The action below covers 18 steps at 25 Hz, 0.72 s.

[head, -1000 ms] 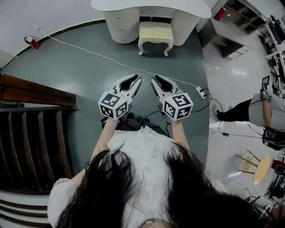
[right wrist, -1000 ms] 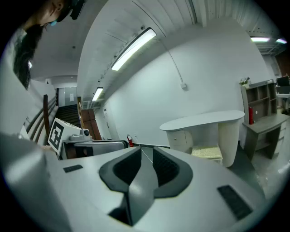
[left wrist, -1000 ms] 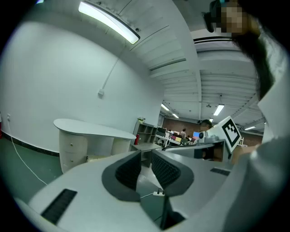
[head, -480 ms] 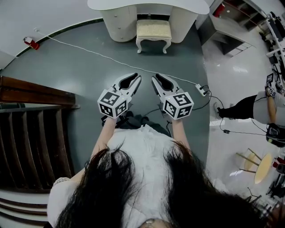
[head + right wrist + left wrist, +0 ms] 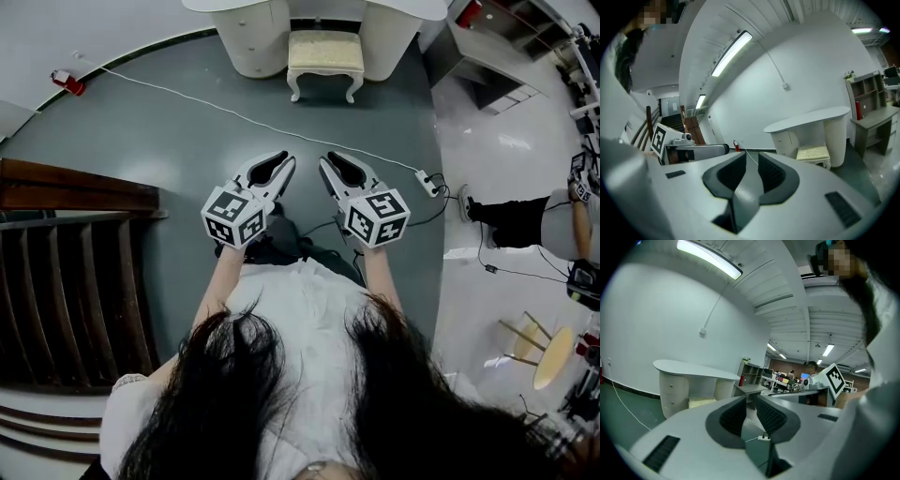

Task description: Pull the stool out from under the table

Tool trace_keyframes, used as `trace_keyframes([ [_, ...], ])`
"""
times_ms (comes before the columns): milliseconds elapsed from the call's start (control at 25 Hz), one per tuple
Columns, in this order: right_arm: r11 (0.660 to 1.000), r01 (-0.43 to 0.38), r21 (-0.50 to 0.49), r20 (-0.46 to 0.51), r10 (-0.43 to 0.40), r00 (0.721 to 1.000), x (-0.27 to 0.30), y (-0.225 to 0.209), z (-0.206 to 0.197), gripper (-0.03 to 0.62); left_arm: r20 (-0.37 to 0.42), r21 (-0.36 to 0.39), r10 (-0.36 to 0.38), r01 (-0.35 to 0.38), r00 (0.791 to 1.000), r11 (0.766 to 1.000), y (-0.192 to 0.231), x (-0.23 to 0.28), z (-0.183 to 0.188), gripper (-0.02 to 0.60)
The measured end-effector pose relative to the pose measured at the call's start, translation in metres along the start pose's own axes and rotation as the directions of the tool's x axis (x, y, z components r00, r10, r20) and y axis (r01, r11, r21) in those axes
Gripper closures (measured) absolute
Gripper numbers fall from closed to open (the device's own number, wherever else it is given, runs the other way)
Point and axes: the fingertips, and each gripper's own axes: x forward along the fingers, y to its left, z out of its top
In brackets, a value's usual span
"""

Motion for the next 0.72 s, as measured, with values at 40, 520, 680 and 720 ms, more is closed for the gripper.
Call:
trace_keyframes([
  [40,1.0,-0.001,0.006,-0.001,0.001,1.0,0.002,-0.003,0.0,0.503,-0.004,0.001,-0.002,0.002,1.0,1.0,0.002,0.003,0.0,0.506],
  [520,0.999,0.022,0.049,-0.027,-0.021,0.999,0.066,-0.052,0.012,0.503,-0.043,-0.032,-0.067,0.066,0.997,0.997,0.065,0.054,0.005,0.506],
  [680,0.998,0.044,0.049,-0.033,-0.043,0.999,0.106,-0.074,0.03,0.503,-0.065,0.002,-0.079,0.079,0.995,0.997,0.106,0.083,0.022,0.506],
  [720,0.998,0.049,0.05,-0.034,-0.047,0.998,0.118,-0.079,0.035,0.504,-0.066,0.006,-0.084,0.085,0.994,0.996,0.117,0.09,0.027,0.506],
])
